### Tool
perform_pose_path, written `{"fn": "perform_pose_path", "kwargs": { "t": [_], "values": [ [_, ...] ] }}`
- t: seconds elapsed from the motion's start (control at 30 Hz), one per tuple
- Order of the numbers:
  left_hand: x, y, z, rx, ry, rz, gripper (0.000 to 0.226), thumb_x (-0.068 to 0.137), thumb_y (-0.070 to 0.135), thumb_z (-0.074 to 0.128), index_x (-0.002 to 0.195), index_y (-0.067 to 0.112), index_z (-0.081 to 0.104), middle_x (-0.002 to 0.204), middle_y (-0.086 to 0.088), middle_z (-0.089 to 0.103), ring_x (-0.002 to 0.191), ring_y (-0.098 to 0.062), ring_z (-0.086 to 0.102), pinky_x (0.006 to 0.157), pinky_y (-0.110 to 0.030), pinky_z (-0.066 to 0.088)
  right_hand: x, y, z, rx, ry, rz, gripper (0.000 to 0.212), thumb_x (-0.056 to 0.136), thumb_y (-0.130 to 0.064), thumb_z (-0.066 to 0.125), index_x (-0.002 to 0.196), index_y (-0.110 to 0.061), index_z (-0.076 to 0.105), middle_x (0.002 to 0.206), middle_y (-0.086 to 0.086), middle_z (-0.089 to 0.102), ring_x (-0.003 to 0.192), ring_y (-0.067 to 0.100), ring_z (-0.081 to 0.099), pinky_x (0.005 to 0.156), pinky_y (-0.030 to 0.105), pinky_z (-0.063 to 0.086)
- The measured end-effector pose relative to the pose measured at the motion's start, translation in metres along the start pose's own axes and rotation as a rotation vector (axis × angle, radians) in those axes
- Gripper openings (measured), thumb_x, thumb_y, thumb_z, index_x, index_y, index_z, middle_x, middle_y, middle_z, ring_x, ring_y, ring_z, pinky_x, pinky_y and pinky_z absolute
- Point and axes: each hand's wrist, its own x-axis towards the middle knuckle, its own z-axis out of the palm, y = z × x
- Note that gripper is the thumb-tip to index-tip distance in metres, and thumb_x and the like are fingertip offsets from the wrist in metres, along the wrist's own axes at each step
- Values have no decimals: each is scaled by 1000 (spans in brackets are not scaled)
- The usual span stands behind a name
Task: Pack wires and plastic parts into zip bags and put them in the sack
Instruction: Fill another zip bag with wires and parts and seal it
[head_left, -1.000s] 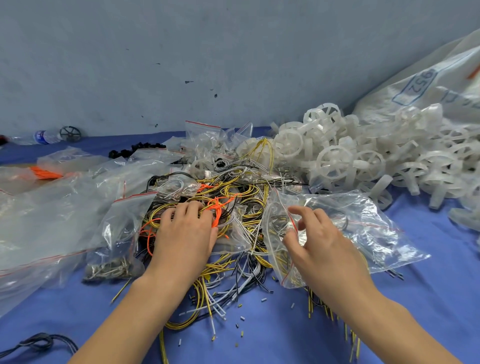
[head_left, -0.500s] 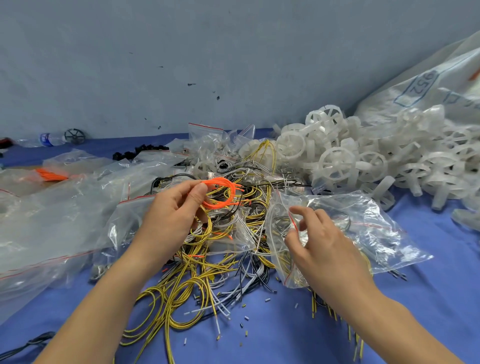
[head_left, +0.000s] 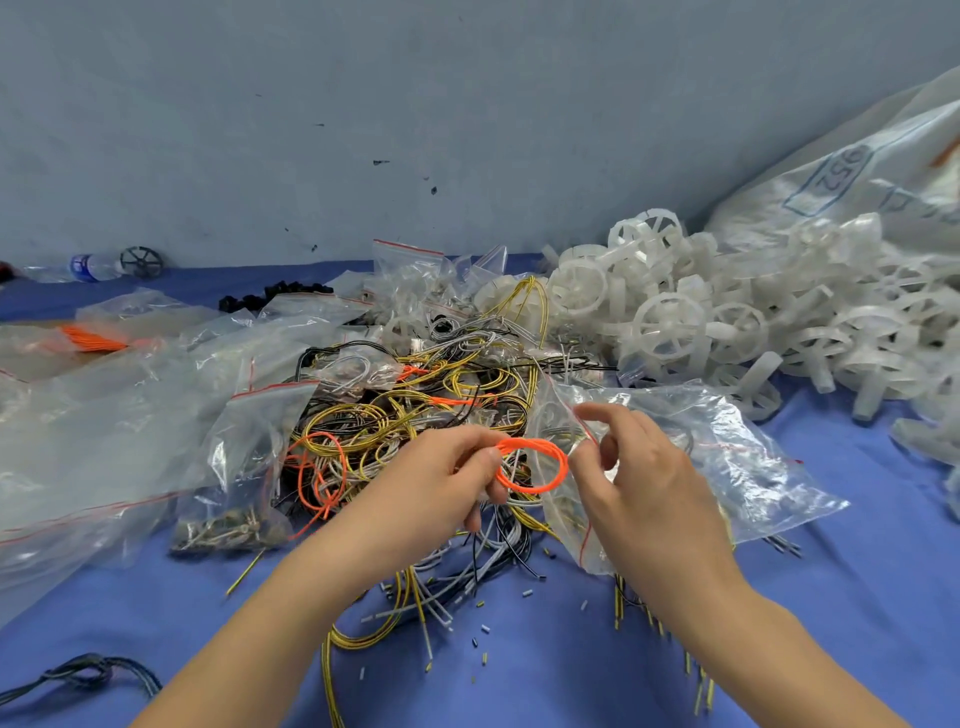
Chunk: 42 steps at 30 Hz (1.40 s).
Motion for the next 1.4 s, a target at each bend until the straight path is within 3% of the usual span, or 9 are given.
{"fn": "perform_pose_path", "kwargs": {
  "t": [0.2,0.3,0.5,0.73,0.87,0.97,1.1,1.23,1.4],
  "values": [
    [3,8,22,-37,142,49,6,95,28,60,90,25,61,72,9,73,42,-11,58,41,-14,38,-11,-12,5,-78,-1,-76,30,93,-37,46,120,-32,58,105,-12,58,82,21,64,67,39,50],
    [5,15,36,-80,108,72,13,95,21,59,88,24,70,57,15,66,35,2,49,39,-7,33,-16,-17,8,-162,14,-124,29,92,-36,46,116,-30,60,101,-7,60,74,25,66,56,38,45],
    [6,18,45,-128,-275,-83,34,74,-13,27,86,-1,57,37,4,44,33,-9,37,38,-13,28,-16,-18,8,-174,43,-103,28,91,-31,48,117,-31,60,98,-7,59,73,26,65,54,36,43],
    [9,19,28,-103,-276,-59,46,89,-7,31,86,26,64,43,-3,52,37,-14,46,43,-22,41,-14,-11,9,-194,-27,-86,40,91,-39,34,127,-35,52,113,-13,57,87,21,65,63,38,47],
    [5,20,-2,-198,-160,-56,47,94,-6,33,104,22,69,89,3,75,41,-11,51,41,-21,44,-13,-7,9,-183,-39,-73,38,92,-38,35,127,-36,48,109,-14,58,87,21,64,66,38,49],
    [4,12,-31,-226,25,-78,37,98,-1,38,105,17,69,93,-2,75,43,-12,55,40,-23,45,-13,-6,10,-181,-35,-76,33,94,-36,39,126,-36,48,100,-13,57,82,21,63,63,37,49],
    [-1,-14,-57,28,251,-101,29,99,8,42,99,25,65,83,0,71,48,-8,57,43,-21,44,-14,-7,12,-198,-40,-84,33,95,-36,42,128,-36,48,100,-13,56,82,20,64,64,37,48],
    [-11,-29,-58,411,303,-71,16,95,27,50,89,34,63,72,9,67,53,1,55,50,-26,43,-14,-9,12,-211,-39,-97,33,96,-39,41,128,-36,48,100,-14,57,81,20,64,62,37,49],
    [-24,-36,-39,906,279,-80,26,91,61,43,106,41,52,97,17,47,94,-7,54,68,-31,47,-15,-12,13,-212,-28,-106,36,94,-43,41,127,-35,50,100,-14,57,79,23,65,60,36,48]
  ]
}}
